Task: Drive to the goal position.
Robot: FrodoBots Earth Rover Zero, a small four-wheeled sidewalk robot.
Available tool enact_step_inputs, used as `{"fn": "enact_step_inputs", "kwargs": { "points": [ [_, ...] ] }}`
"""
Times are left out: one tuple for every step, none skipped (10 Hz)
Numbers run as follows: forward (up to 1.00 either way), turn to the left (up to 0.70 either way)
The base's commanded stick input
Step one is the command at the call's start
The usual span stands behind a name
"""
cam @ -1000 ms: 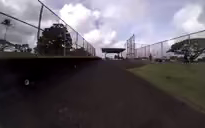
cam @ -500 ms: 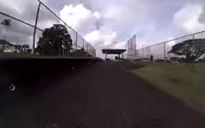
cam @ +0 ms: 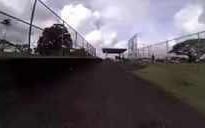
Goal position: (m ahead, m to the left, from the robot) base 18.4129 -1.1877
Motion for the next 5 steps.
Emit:
{"fn": "enact_step_inputs", "kwargs": {
  "points": [
    [0.85,0.0],
    [0.85,0.0],
    [0.85,0.0],
    [0.85,0.0],
    [0.85,0.0]
  ]
}}
